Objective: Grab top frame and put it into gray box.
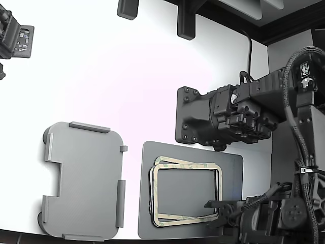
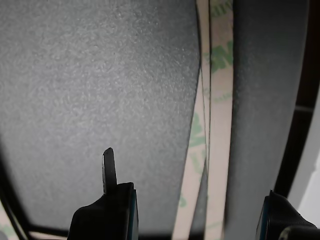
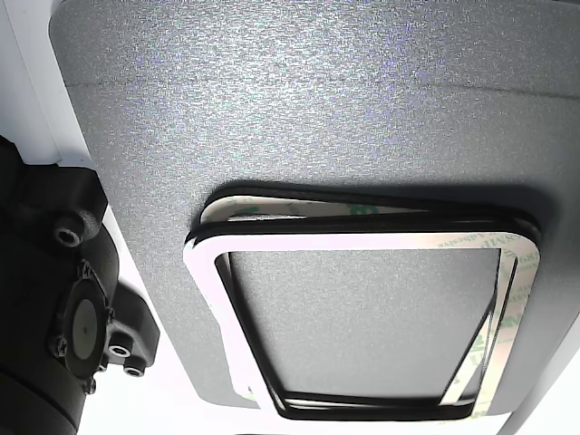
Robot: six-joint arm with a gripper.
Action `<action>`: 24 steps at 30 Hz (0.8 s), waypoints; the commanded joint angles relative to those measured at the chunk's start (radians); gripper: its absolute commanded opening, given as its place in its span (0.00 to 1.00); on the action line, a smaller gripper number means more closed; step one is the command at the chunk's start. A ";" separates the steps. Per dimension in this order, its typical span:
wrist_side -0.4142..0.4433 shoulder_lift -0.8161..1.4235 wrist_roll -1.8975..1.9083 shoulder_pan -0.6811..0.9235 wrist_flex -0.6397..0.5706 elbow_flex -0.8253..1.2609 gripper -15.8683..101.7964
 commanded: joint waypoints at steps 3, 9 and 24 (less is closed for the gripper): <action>0.006 -0.012 -0.006 0.025 -0.014 -0.034 0.98; -0.008 -0.078 0.029 0.067 -0.020 -0.084 0.98; -0.038 -0.114 0.104 0.107 -0.084 -0.048 0.89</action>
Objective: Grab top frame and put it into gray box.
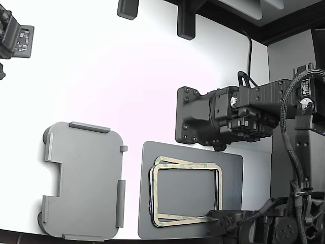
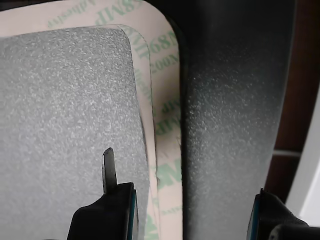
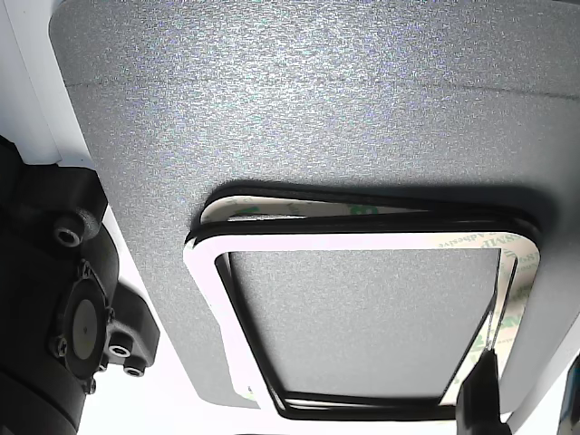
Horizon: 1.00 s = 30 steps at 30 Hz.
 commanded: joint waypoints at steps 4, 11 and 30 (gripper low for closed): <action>-0.009 0.029 0.028 -0.002 -0.008 -0.015 0.78; -0.003 0.026 0.046 0.011 -0.031 0.003 0.67; 0.012 0.028 0.077 0.021 -0.095 0.061 0.53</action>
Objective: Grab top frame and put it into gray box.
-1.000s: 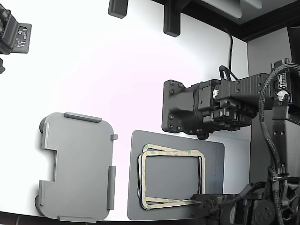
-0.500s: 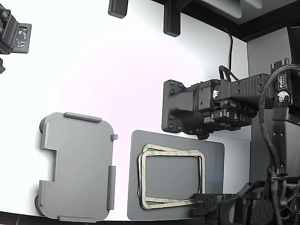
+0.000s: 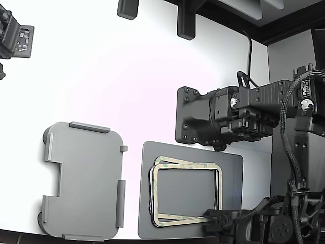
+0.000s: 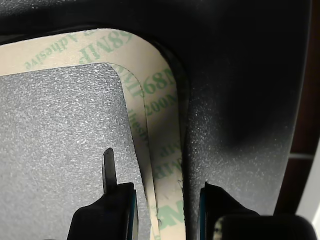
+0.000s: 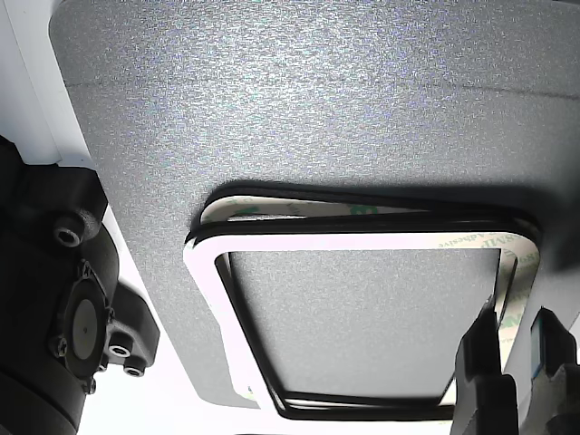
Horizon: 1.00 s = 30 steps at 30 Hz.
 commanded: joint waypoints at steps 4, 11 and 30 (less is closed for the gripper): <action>0.003 0.028 0.000 -0.008 -0.009 -0.015 0.52; 0.009 0.028 -0.012 -0.008 -0.014 -0.012 0.50; 0.011 0.034 -0.037 -0.008 -0.046 0.011 0.18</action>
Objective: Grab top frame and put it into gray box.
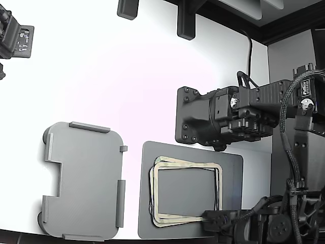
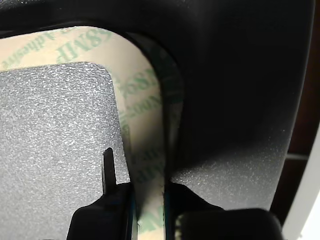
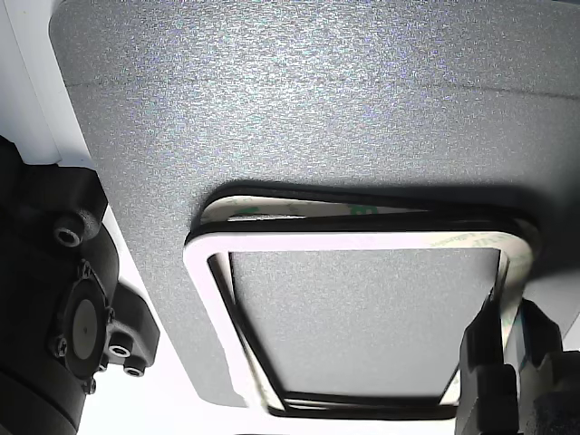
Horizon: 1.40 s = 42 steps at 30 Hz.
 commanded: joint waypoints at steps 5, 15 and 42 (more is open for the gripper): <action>0.000 0.034 -0.023 -0.008 0.020 -0.040 0.04; 0.124 0.080 0.397 -0.044 0.222 -0.301 0.04; 0.514 0.146 2.655 -0.649 0.218 -0.449 0.03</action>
